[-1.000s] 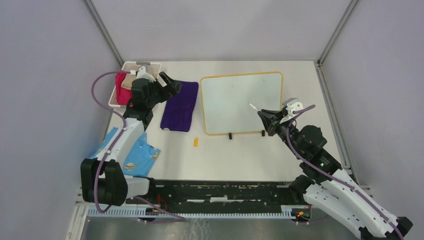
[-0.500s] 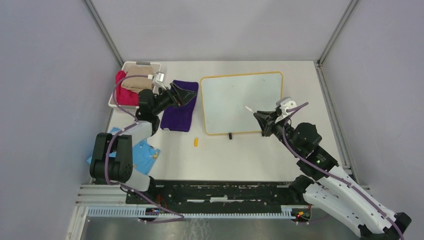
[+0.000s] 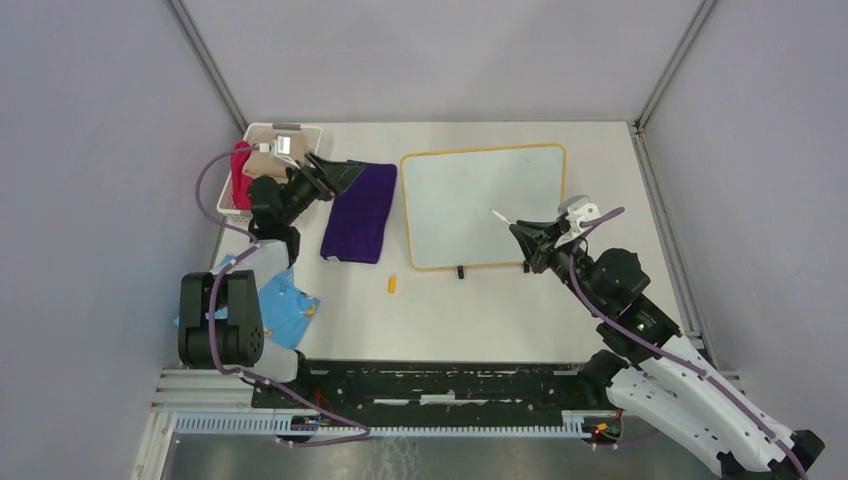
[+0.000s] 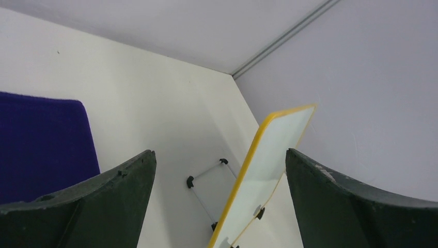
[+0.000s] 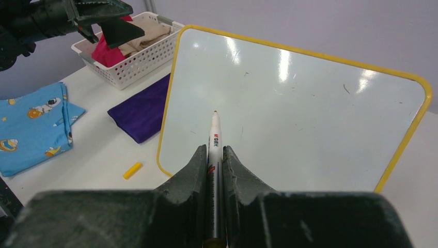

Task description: Write a sentence on the whiteboard

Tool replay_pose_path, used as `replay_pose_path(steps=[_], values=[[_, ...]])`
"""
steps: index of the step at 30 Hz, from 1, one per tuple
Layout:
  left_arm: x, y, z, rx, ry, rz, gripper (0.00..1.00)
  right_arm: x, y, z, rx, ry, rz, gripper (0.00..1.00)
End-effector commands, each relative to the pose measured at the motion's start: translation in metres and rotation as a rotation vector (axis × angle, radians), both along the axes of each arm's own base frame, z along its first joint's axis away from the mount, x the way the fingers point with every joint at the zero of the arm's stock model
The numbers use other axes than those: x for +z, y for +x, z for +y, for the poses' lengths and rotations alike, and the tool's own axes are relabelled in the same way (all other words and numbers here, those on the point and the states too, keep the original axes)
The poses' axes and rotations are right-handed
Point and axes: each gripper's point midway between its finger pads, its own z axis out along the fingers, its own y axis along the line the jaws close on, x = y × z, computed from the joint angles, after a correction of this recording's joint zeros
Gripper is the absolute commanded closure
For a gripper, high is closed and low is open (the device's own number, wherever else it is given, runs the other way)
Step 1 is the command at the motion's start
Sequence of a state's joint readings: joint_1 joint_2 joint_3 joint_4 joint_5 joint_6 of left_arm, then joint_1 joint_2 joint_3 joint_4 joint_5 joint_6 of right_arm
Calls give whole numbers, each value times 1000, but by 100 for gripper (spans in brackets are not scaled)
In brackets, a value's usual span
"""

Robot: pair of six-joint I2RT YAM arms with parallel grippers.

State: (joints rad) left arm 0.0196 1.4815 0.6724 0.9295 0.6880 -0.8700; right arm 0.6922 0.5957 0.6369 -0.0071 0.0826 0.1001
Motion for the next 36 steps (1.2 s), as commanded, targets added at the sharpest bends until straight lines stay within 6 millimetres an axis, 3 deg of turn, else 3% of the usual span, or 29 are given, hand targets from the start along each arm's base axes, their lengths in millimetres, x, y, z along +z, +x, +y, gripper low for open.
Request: replay_pose_path(steps=[1,6,10,14,19,23,28,31,36], values=[[32,4,5,-12,56,-3,0,22,-3,-1,6,59,-67,100],[25,8,33,225,183,96,0,22,-4,-1,9,61,-69,100],[34,-4,33,362,294,20,0,22,-5,0,15,63,-69,100],[30,-6,58,519,322,86,0,19,-6,1,19,69,-67,100],[3,-8,12,233,325,156,0,18,-5,1,16,67,-64,100],[-2,-29,-20,28,277,18,0,19,-3,2,14,61,-61,100],[-20,-42,-54,-162,273,-2,0,17,-1,5,18,60,-53,100],[-28,-41,-79,-266,288,12,1,16,1,10,31,63,-43,100],[-50,-33,-96,-364,270,65,5,17,1,13,42,60,-37,100]])
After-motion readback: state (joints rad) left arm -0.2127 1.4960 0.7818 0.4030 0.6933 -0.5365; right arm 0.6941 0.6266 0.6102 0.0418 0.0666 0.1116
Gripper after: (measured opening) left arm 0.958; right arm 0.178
